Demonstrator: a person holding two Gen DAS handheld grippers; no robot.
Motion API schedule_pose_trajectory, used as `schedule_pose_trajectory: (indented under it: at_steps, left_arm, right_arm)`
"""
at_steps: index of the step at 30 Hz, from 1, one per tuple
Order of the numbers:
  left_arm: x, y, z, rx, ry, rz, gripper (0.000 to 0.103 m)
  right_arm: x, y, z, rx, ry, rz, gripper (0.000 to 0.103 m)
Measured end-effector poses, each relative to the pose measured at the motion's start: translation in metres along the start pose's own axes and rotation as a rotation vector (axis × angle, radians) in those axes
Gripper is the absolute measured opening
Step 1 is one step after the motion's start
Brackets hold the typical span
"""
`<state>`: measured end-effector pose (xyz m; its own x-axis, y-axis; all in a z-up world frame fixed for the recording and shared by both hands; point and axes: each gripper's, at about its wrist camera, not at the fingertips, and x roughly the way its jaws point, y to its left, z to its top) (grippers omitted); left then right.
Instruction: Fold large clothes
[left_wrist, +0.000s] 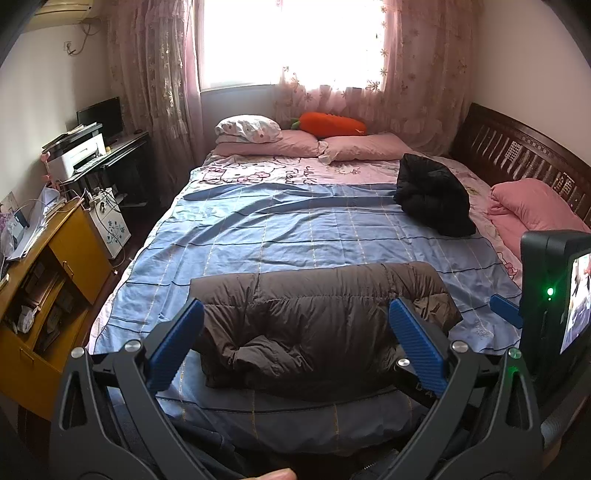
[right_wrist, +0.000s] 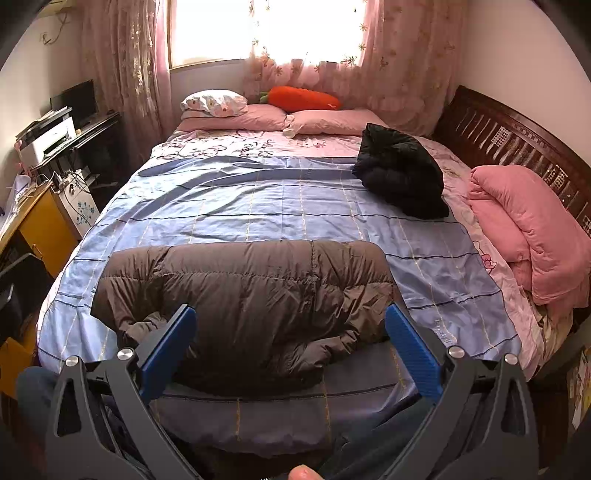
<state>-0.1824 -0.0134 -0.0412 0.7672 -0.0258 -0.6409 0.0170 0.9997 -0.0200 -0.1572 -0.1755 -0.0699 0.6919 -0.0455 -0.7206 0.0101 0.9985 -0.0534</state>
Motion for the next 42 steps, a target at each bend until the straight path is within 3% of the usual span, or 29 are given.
schedule_pose_trajectory:
  at_steps: [42]
  left_arm:
    - [-0.0016, 0.0055, -0.0055, 0.007, 0.008, -0.005, 0.101]
  right_arm:
    - [-0.0014, 0.0045, -0.0023, -0.001, 0.003, 0.002, 0.102]
